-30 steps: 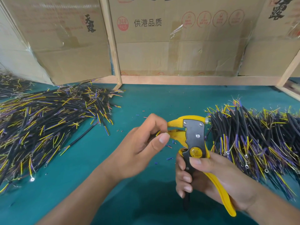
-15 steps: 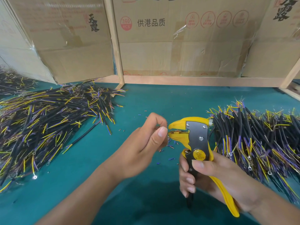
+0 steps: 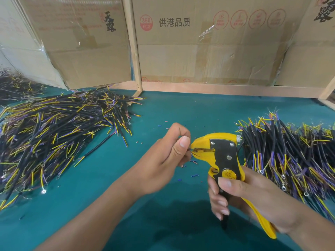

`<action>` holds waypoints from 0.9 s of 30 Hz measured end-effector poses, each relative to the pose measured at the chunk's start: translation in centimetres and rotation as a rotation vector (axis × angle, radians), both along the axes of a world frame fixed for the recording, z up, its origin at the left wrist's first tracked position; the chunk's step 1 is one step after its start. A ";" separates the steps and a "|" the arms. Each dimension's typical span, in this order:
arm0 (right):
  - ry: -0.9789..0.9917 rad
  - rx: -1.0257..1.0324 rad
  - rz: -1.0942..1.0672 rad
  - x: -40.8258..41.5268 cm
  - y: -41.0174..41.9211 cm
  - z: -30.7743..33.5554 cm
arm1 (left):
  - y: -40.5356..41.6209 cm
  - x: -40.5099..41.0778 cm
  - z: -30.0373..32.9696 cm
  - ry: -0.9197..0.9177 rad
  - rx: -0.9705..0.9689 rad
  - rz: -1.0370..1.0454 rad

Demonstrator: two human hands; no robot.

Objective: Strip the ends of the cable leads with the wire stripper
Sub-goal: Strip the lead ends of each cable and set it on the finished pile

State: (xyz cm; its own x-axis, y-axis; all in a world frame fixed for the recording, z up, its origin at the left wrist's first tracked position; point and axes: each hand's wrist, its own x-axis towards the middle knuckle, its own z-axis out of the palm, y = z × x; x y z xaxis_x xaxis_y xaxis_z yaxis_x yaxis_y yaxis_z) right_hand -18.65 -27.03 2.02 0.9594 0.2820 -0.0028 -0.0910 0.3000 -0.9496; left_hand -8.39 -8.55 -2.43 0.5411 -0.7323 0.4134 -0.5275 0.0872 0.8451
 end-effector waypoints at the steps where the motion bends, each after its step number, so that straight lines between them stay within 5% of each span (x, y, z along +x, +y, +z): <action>1: -0.012 -0.176 0.034 -1.0 1.0 -2.1 | 0.0 0.0 0.0 0.006 -0.001 0.001; 2: 0.119 -0.085 0.043 0.1 -1.0 -3.1 | 0.0 0.0 0.0 0.005 0.000 0.003; 4: -0.005 -0.178 -0.003 -1.7 -0.6 -5.5 | 0.0 0.0 0.0 -0.005 0.009 0.008; 17: 0.130 -0.124 -0.035 -2.7 0.1 -4.2 | -0.1 0.3 0.0 -0.053 -0.019 0.057; 27: 0.111 0.067 -0.210 -1.8 -1.5 -3.3 | 1.5 3.0 0.7 -0.023 -0.053 0.240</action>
State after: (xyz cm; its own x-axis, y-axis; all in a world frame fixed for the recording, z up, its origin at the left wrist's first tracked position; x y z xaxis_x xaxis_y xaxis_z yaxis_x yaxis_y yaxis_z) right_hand -20.49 -28.52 -1.23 0.9918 0.0794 -0.0996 -0.1227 0.3853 -0.9146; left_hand -5.35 -7.06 -1.78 0.6870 -0.5610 0.4618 -0.5576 0.0005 0.8301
